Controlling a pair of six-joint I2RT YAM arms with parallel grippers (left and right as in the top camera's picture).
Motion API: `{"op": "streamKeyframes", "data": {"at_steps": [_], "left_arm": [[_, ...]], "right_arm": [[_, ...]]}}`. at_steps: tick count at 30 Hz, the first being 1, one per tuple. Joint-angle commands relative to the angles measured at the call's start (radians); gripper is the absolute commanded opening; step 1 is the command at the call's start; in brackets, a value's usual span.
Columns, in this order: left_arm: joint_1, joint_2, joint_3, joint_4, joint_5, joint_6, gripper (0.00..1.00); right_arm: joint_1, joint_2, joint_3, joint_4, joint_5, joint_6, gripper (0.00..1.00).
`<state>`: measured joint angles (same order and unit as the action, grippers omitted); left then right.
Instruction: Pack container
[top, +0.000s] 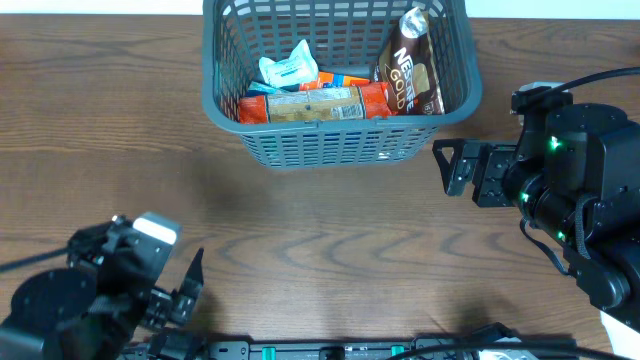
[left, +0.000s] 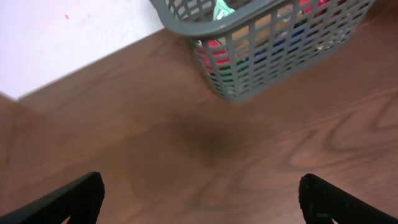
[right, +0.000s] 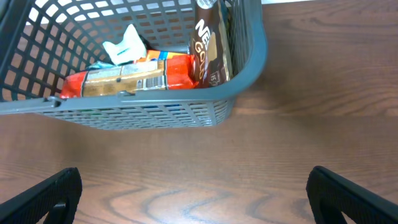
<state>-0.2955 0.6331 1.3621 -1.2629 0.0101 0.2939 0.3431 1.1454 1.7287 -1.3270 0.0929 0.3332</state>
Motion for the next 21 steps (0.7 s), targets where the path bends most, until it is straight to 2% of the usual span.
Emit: {"op": "streamKeyframes", "data": {"at_steps": [1,15,21], "left_arm": [[0.002,-0.020,0.002,-0.032,0.016,-0.071,0.98],[0.002,-0.021,0.002,-0.163,0.014,-0.071,0.99],[0.048,-0.104,-0.019,-0.124,0.008,-0.122,0.99]], "right_arm": [[-0.009,0.000,0.010,-0.002,0.000,0.010,0.99],[-0.009,0.000,0.010,-0.002,0.000,0.010,0.99],[-0.009,0.000,0.010,-0.002,0.000,0.010,0.99]]}}
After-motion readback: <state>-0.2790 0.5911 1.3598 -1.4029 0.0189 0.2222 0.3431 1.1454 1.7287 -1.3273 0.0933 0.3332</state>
